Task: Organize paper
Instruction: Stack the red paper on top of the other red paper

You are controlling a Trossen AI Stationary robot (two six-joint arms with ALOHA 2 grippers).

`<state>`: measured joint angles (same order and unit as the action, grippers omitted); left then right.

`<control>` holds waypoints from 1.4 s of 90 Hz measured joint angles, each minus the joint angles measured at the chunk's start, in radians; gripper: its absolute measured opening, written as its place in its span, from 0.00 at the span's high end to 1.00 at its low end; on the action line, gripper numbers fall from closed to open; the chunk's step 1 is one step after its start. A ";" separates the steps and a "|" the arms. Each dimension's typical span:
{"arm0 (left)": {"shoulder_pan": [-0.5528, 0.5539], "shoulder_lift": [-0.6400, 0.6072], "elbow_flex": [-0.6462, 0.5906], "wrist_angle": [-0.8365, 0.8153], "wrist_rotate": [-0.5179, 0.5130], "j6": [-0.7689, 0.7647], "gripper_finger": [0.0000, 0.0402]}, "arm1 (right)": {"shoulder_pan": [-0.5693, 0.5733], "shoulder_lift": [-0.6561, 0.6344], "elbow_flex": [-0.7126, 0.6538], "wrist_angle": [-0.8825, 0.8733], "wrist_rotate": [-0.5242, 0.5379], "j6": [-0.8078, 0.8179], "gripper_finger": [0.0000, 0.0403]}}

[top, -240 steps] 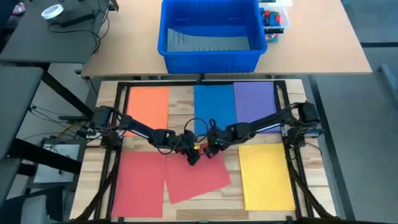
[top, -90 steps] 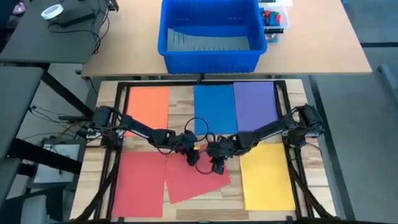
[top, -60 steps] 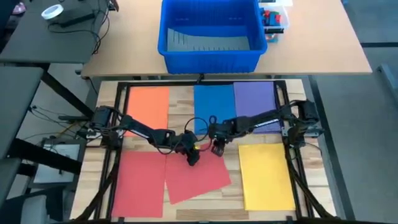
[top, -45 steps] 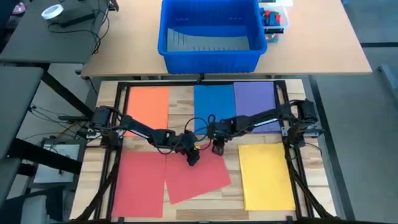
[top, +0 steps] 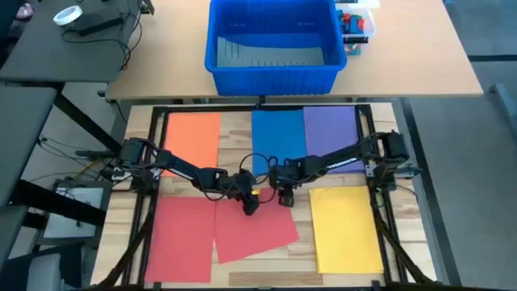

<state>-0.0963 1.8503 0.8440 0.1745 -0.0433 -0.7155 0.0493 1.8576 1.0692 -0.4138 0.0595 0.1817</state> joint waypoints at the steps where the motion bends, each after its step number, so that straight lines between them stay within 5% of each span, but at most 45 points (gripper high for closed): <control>1: 0.000 0.000 0.000 0.000 0.000 0.000 0.90 | 0.002 0.000 0.001 -0.002 0.001 0.001 0.48; 40: 0.000 0.000 0.000 -0.002 -0.001 0.044 0.90 | 0.090 0.001 0.070 -0.078 0.011 0.046 0.55; 58: 0.000 0.000 0.000 -0.002 -0.001 0.043 0.90 | 0.032 0.001 0.070 -0.136 0.069 0.057 0.54; 98: 0.000 0.000 0.000 -0.003 -0.002 0.040 0.90 | 0.015 0.040 0.072 -0.123 0.002 0.104 0.50; 126: 0.000 0.000 0.000 -0.003 -0.001 0.039 0.90 | 0.025 0.056 0.074 -0.132 -0.018 0.117 0.61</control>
<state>-0.0963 1.8503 0.8444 0.1719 -0.0441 -0.6762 0.0747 1.9133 1.1427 -0.5458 0.0414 0.2989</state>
